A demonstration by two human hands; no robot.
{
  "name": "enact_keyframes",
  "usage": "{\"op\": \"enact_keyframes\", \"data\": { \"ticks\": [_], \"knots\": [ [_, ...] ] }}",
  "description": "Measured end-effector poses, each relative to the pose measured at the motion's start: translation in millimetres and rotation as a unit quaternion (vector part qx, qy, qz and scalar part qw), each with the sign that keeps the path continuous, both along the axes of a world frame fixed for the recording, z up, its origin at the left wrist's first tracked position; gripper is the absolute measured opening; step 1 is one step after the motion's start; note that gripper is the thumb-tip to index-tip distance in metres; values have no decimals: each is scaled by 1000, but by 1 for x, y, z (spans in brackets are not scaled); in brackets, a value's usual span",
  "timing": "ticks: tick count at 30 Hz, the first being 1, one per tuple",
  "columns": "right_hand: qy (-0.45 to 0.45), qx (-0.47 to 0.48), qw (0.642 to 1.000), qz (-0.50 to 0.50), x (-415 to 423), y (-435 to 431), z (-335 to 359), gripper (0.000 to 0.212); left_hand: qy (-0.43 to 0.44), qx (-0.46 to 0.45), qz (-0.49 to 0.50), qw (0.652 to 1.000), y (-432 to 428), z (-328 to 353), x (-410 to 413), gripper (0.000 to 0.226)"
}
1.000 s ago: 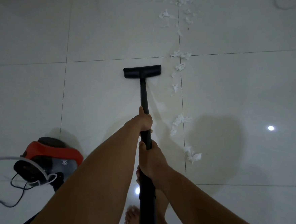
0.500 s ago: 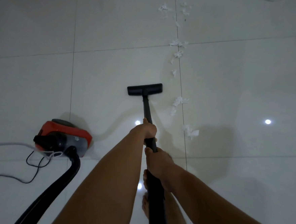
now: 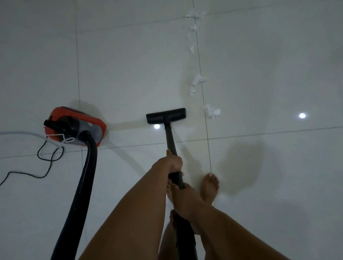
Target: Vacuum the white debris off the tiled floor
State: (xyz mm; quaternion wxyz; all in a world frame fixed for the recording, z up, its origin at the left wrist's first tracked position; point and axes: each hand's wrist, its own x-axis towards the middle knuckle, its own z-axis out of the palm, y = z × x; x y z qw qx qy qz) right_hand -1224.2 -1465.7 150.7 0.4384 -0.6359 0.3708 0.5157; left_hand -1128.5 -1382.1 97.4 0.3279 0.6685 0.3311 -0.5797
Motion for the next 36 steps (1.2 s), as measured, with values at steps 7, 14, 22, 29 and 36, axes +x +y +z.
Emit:
{"op": "enact_keyframes", "data": {
  "ticks": [7,14,22,29,36],
  "knots": [
    [-67,-24,997,-26,-54,-19,61,34,-38,11,-40,998,-38,17,-59,60],
    [-49,-34,998,-24,-95,-101,63,39,-30,-17,-31,999,-120,-47,-121,77],
    [-11,-56,998,7,-118,-155,47,51,-13,-57,-69,996,-183,6,-126,68],
    [-6,-43,999,-27,-115,-183,40,42,-37,-56,-33,997,-202,6,-118,70],
    [-31,-56,998,10,-104,-182,29,39,-43,-59,22,997,-208,-11,-105,68]
  ]
}}
